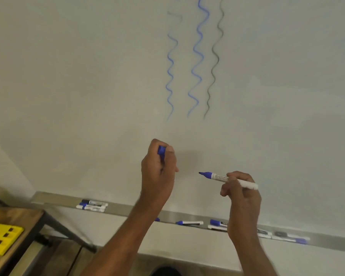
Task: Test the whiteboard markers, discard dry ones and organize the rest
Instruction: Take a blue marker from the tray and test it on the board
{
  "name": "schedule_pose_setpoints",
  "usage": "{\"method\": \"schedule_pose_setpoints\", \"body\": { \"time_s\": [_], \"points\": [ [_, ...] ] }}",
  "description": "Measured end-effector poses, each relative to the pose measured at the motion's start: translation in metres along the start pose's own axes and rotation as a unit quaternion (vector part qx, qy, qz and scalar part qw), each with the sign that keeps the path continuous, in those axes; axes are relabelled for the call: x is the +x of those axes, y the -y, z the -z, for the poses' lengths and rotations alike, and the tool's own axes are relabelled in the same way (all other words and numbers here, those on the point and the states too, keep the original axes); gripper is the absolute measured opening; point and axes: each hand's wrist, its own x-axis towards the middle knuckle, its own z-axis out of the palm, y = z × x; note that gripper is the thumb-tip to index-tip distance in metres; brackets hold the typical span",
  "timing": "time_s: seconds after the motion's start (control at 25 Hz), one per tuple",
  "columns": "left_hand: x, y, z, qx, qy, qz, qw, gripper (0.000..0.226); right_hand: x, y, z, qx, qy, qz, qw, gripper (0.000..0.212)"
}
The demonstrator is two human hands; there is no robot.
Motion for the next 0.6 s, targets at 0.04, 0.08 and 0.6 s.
{"method": "schedule_pose_setpoints", "body": {
  "time_s": [0.04,0.08,0.6],
  "points": [
    [0.007,-0.004,0.001,-0.001,-0.001,-0.009,1.0,0.013,0.003,0.008,-0.005,0.004,0.004,0.013,1.0,0.018],
    [0.014,-0.007,0.002,-0.004,0.002,-0.017,1.0,0.011,0.006,0.015,-0.011,0.006,0.01,0.026,1.0,0.017],
    [0.114,-0.081,0.005,-0.154,-0.042,-0.005,0.987,0.061,0.061,0.103,-0.047,0.043,0.031,0.198,0.979,0.025]
  ]
}}
